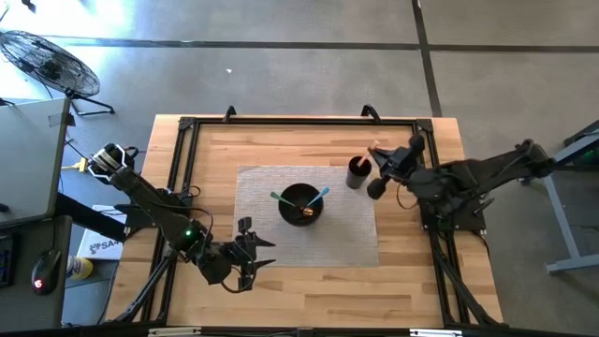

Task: Pick & Place Utensil
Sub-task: Put the orange straw into the black cup on the gray mat, then return to Home Position

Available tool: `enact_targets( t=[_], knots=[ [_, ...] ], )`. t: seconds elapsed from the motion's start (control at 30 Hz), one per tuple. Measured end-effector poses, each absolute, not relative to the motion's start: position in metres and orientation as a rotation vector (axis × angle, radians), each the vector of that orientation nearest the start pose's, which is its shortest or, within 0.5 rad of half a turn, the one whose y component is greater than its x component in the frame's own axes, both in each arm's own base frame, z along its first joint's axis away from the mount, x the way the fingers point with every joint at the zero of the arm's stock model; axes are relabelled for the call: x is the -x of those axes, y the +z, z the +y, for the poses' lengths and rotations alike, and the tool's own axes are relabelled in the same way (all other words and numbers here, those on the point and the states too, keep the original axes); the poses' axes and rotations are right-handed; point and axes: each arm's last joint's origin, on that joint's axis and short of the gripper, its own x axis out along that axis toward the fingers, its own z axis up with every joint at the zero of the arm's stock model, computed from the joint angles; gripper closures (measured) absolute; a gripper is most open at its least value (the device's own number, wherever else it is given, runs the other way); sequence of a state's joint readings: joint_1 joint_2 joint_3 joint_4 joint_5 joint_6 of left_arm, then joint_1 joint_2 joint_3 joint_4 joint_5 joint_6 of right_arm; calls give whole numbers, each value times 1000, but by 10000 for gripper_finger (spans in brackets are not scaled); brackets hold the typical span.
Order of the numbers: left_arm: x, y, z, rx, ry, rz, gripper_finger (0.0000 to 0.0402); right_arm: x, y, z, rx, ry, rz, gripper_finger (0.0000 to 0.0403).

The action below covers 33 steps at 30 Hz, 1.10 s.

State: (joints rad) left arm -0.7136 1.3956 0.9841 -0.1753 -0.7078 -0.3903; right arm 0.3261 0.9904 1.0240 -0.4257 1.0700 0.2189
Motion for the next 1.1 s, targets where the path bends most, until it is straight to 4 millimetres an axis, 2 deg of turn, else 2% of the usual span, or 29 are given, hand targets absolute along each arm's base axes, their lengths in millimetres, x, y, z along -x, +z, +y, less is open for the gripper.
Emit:
enact_targets(
  t=[0.13,0.4,0.73,0.93,1.1],
  knots=[
    [-237,271,-180,1,80,435,224,-196,344,27,37,-831,250,396],
    [-237,271,-180,1,80,435,224,-201,309,9,-51,-863,290,396],
    [-237,271,-180,10,84,433,224,-202,256,-4,-152,-865,310,357],
    [-232,282,-175,49,119,393,224,-202,255,-8,-166,-857,318,315],
    [-224,291,-167,50,122,395,224,-203,274,-8,-147,-857,311,277]
  ],
)
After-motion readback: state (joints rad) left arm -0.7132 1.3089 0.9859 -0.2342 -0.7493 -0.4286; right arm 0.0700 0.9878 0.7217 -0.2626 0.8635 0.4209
